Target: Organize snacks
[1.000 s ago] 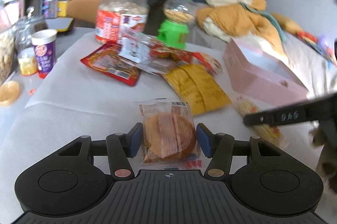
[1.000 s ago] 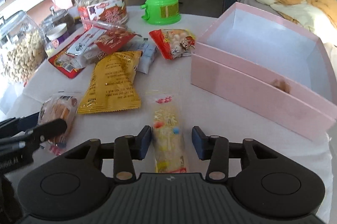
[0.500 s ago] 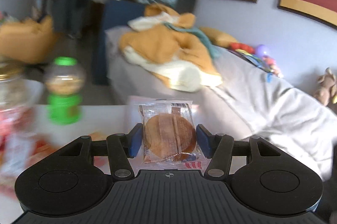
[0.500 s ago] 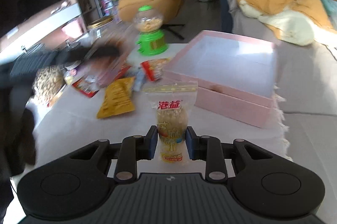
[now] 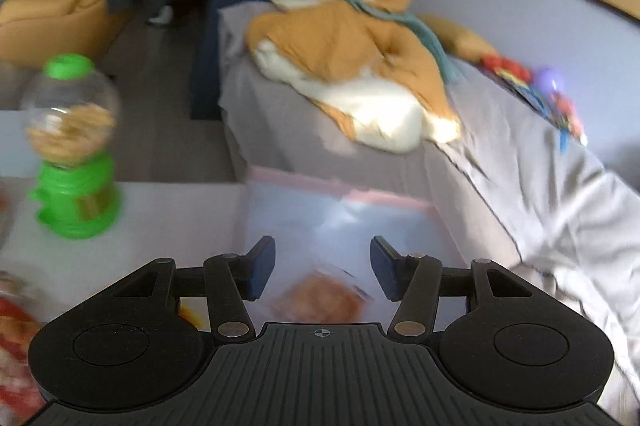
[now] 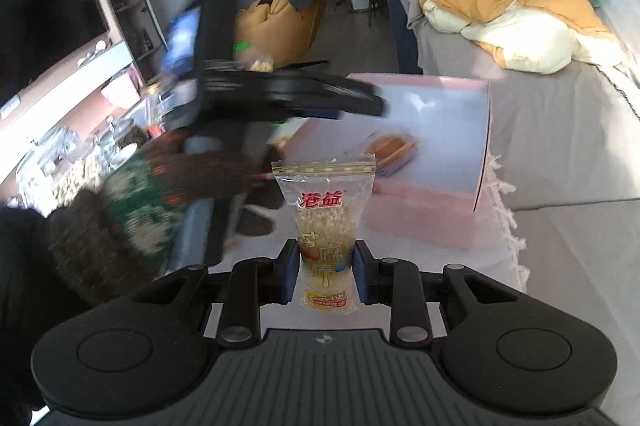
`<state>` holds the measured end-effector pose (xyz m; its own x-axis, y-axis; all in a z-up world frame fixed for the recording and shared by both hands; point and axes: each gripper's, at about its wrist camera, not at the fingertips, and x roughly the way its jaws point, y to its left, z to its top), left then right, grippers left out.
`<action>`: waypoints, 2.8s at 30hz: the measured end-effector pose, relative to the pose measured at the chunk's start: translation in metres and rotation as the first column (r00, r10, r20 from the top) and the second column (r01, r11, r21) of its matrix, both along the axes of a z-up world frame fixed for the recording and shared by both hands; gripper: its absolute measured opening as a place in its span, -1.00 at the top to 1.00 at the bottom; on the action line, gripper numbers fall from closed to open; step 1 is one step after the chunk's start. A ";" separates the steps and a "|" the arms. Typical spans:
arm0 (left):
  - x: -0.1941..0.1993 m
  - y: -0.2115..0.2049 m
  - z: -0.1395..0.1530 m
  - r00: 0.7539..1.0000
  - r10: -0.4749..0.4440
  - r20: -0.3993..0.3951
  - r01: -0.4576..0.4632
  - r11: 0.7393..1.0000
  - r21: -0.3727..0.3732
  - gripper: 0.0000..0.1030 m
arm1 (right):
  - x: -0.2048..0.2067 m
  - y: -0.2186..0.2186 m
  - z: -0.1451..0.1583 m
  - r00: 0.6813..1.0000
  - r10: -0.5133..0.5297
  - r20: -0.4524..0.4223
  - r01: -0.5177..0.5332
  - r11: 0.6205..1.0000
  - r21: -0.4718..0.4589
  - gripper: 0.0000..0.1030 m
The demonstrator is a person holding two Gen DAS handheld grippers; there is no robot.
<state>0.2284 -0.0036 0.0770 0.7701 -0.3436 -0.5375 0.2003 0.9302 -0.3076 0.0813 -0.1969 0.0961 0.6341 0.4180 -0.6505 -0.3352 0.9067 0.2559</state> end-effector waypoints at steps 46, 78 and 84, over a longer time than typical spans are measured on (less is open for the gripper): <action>-0.215 0.194 -0.065 0.949 0.308 -0.062 -0.313 0.944 -0.105 -0.11 | 0.198 0.215 -0.066 0.981 0.010 -0.192 -0.070 0.947 -0.314 0.14; -0.209 0.124 -0.056 0.928 0.313 -0.202 -0.321 0.947 -0.011 -0.14 | -0.007 0.079 -0.078 0.988 0.103 0.114 -0.069 0.961 -0.267 -0.67; -0.190 0.107 -0.042 0.935 0.329 -0.129 -0.321 0.944 0.080 -0.14 | -0.015 0.069 -0.090 0.988 0.079 0.131 -0.044 0.968 -0.249 -0.72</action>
